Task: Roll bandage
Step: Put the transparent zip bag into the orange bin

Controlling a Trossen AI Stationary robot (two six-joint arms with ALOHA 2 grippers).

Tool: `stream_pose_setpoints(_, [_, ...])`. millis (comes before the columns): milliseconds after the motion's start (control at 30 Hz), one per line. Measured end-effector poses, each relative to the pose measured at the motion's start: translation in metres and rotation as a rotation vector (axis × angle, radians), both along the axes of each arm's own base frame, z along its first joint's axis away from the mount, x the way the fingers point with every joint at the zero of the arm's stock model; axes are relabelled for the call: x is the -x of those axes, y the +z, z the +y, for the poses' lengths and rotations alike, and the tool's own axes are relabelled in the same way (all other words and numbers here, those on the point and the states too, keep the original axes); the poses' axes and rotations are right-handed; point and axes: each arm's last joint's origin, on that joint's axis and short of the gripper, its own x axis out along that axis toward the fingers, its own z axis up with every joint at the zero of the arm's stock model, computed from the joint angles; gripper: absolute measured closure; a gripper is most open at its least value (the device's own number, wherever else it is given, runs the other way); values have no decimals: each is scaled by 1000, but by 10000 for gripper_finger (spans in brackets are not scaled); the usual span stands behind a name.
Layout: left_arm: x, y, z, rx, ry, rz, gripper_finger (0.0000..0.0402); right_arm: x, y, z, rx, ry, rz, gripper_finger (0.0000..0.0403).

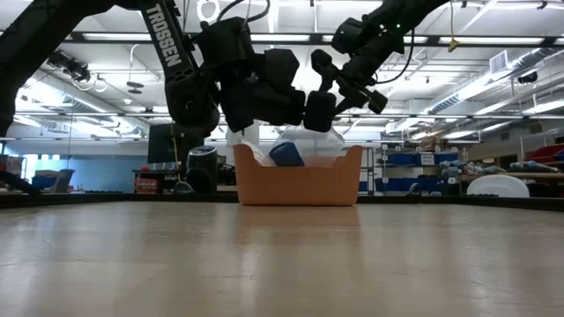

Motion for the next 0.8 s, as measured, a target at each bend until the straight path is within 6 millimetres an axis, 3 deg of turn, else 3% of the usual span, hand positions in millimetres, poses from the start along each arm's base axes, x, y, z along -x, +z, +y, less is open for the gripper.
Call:
stream_pose_setpoints(300, [0,0,0,-1,-4,2,400,-24,-24,-9,-54,53,-63,233])
stream_pose_setpoints(433, [0,-1,0,-1,-4,14,400,-27,-24,-8,0,121,-86,277])
stream_pose_setpoints(633, [1,-4,-1,1,-10,26,397,-24,-15,-3,157,224,-83,386])
stream_pose_setpoints(800, [0,-5,-8,3,-21,41,396,-26,-15,0,265,307,-65,395])
